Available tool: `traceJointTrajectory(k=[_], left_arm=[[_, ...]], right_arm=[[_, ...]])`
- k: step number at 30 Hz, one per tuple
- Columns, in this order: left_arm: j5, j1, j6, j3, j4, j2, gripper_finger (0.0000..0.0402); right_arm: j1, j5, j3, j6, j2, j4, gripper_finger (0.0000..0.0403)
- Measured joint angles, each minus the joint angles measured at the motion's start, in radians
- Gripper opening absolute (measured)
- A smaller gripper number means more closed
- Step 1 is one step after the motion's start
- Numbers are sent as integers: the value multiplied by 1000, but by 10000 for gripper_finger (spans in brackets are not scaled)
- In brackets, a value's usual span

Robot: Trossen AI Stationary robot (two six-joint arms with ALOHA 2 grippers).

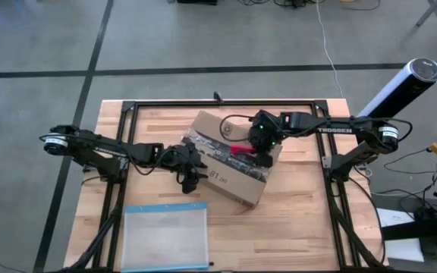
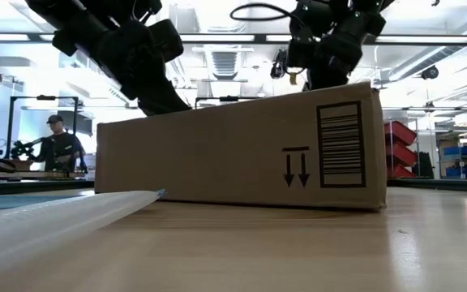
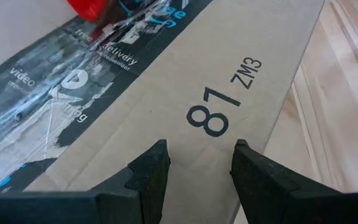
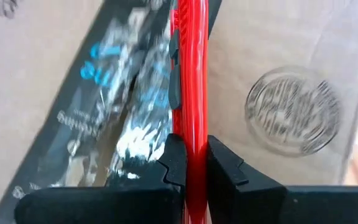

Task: Unpack boxes
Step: Break down the box using the red cutter

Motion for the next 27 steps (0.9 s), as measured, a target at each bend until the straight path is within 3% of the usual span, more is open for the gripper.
traceJointTrajectory(k=[5,8,11,16,27], left_arm=[[-60,1,13,2,-43,-2,156],[-101,2,14,3,-68,-3,156],[-103,3,27,3,-73,-3,155],[-104,4,32,3,-77,-3,155],[-128,5,62,-2,-84,-36,155]], right_arm=[[22,-8,36,-1,0,25,14],[38,-75,30,11,-11,103,14],[62,-131,7,32,-41,199,14],[98,-131,-36,56,-120,265,14],[157,-122,-329,174,-318,647,14]])
